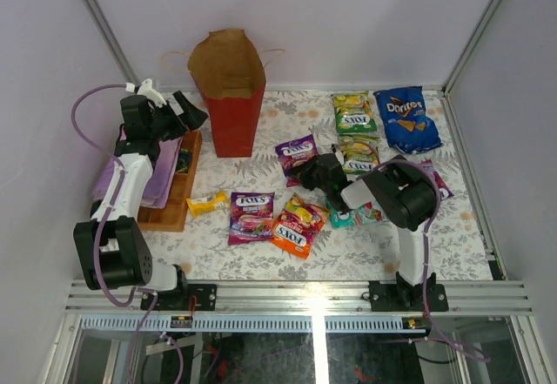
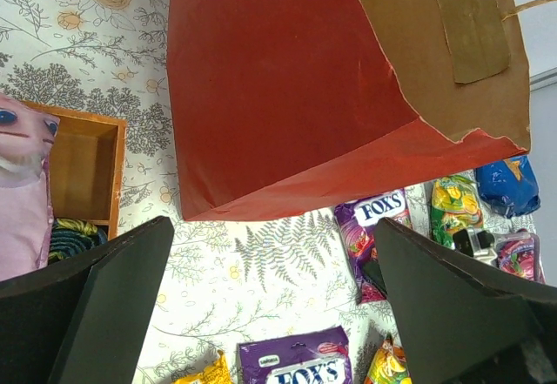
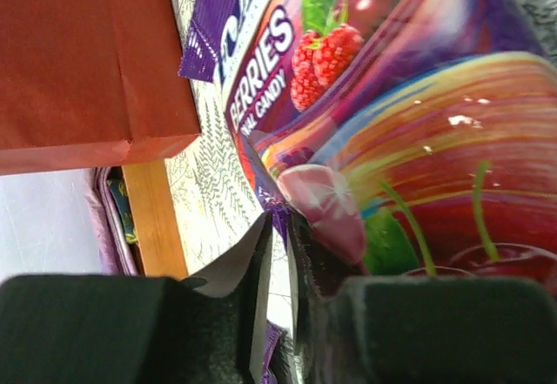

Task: Take the snacks out of the paper bag
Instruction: Adjust the snack at the center of the board.

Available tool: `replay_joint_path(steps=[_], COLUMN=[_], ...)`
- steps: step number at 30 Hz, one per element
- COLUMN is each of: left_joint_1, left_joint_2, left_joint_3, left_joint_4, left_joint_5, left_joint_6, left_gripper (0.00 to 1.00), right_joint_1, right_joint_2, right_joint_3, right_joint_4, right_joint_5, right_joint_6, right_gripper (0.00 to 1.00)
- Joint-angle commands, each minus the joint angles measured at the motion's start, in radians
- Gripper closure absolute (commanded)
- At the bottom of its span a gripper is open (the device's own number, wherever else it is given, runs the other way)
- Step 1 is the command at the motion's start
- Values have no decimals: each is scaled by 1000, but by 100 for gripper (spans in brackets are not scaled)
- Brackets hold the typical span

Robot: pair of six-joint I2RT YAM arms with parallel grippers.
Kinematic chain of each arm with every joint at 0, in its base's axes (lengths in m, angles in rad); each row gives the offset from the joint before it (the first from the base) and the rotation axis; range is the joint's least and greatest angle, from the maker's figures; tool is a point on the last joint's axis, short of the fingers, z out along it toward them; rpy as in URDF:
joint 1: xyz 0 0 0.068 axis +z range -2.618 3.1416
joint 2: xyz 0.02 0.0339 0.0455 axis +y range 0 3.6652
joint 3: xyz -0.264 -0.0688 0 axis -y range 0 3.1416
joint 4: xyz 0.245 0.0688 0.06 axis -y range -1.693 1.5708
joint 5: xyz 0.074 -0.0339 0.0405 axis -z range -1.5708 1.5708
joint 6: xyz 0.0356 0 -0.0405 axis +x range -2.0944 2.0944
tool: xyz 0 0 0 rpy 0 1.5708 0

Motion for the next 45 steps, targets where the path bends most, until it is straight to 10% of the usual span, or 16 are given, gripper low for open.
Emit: replay_joint_path(steps=[1, 14, 22, 45], left_joint_1=[7, 7, 6, 6], left_joint_2=[-19, -27, -65, -72], left_joint_3=[10, 3, -8, -9], left_joint_4=[23, 34, 18, -2], left_joint_5=[23, 33, 5, -14], left_joint_6=[28, 29, 38, 63], left_gripper=[0, 0, 0, 0], right_joint_1=[18, 140, 432, 409], right_joint_2=[-85, -663, -525, -268], right_joint_3=[62, 223, 339, 328], right_joint_4=[-90, -972, -1525, -1385], right_joint_5=[122, 407, 605, 475], right_joint_6=[-29, -772, -658, -189], right_gripper=[76, 22, 1, 1])
